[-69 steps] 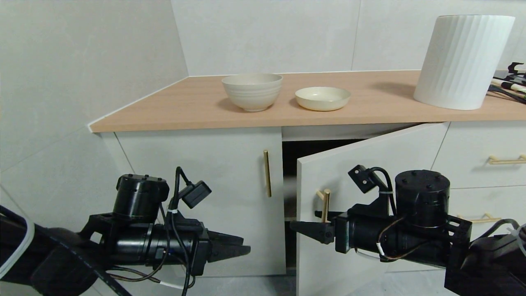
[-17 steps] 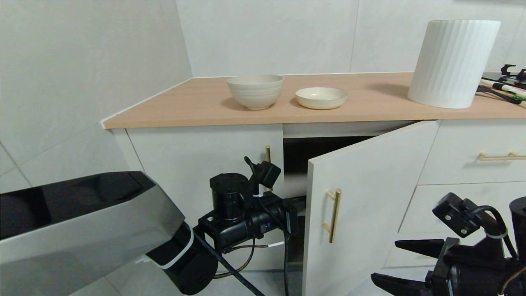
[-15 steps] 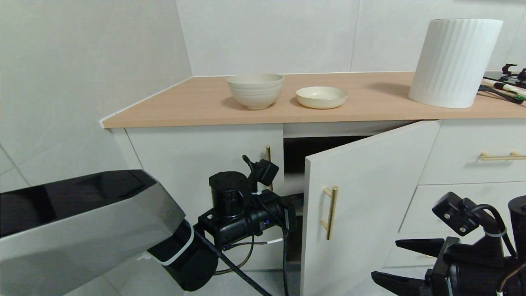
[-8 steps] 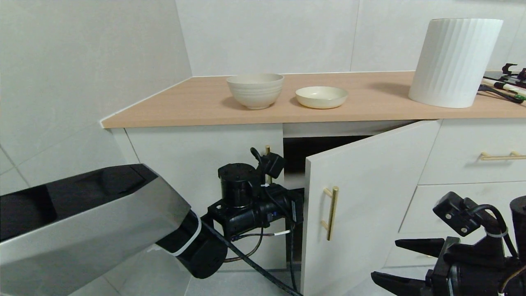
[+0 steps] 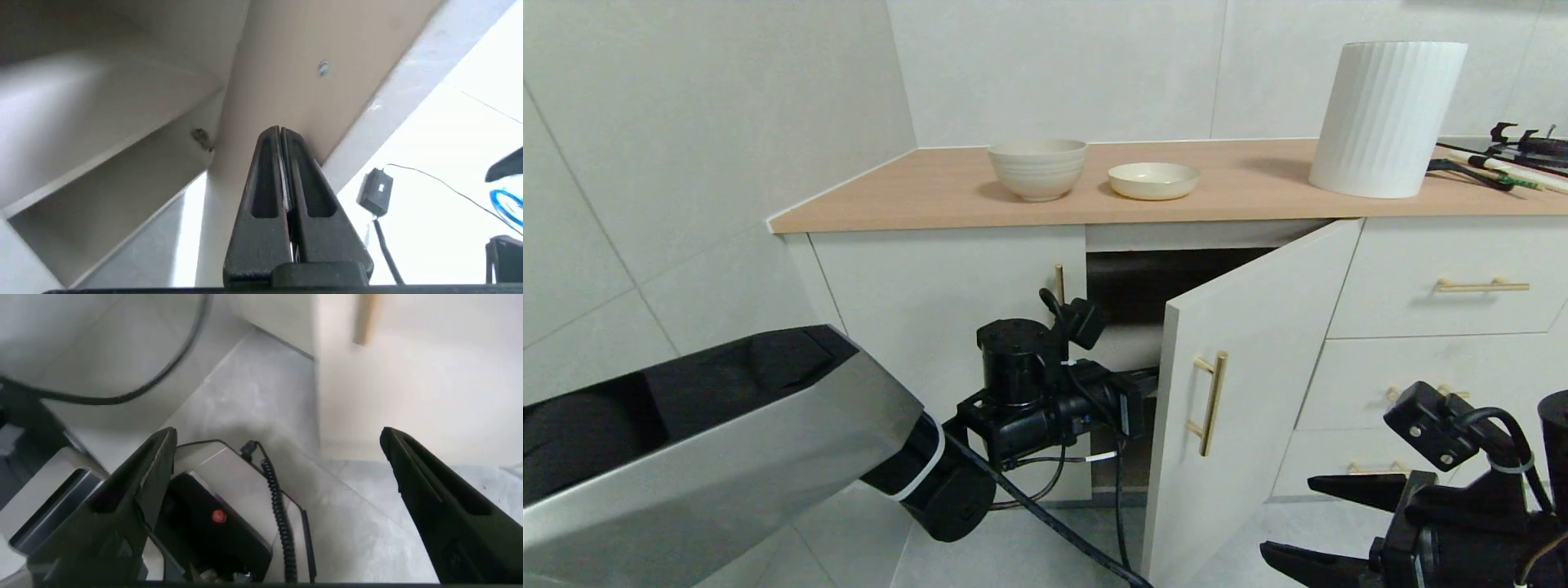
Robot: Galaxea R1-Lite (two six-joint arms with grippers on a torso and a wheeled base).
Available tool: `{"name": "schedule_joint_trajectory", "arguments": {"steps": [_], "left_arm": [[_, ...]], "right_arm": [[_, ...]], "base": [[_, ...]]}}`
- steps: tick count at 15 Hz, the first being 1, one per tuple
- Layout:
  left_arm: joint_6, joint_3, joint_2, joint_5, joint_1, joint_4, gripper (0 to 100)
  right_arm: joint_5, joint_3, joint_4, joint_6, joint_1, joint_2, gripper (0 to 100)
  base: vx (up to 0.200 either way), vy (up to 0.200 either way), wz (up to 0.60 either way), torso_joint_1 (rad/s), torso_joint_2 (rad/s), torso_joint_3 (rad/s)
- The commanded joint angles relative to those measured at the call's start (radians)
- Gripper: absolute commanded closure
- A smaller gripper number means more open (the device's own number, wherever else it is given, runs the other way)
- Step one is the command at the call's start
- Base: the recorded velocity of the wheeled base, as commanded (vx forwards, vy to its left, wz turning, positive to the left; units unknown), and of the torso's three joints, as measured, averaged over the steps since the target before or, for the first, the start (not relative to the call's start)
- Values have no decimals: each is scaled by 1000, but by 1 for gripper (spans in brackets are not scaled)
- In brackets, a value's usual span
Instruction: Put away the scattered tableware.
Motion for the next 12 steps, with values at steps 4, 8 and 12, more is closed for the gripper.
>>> {"name": "schedule_joint_trajectory", "arguments": {"steps": [4, 8, 12], "left_arm": [[0, -74, 33, 2, -15, 57, 100], [0, -111, 45, 5, -23, 78, 100], [0, -150, 71, 24, -23, 77, 100]], "right_arm": [[0, 0, 0, 0, 1, 4, 0], [0, 0, 0, 0, 1, 4, 0], [2, 2, 0, 0, 3, 0, 0]], "base": [[0, 0, 0, 0, 0, 0], [-150, 0, 0, 4, 2, 1], [0, 0, 0, 0, 0, 0]]}}
